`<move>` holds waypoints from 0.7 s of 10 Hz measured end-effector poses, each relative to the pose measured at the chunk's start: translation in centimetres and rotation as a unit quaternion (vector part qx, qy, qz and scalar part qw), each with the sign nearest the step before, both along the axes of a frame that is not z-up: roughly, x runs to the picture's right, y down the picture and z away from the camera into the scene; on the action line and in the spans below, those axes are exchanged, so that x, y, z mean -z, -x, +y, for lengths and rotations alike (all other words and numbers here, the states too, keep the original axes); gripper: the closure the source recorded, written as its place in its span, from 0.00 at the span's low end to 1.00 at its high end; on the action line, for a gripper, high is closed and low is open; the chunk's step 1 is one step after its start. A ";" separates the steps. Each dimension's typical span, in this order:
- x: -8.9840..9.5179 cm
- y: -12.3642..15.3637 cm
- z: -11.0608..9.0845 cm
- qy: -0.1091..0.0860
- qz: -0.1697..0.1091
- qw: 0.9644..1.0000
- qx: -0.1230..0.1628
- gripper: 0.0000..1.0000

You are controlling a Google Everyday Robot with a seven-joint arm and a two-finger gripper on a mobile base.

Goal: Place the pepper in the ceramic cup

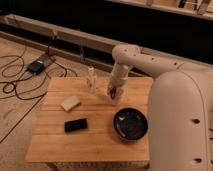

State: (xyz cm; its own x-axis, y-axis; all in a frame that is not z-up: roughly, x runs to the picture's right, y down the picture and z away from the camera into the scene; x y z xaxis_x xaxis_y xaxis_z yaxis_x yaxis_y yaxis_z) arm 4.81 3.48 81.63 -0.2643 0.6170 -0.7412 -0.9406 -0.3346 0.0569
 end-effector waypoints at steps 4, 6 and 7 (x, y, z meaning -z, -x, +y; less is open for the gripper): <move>0.6 0.3 -0.2 -0.007 -0.005 1.000 -0.004 0.20; 0.7 0.3 -0.4 -0.014 -0.006 1.000 -0.006 0.20; 0.7 0.3 -0.4 -0.015 -0.006 1.000 -0.006 0.20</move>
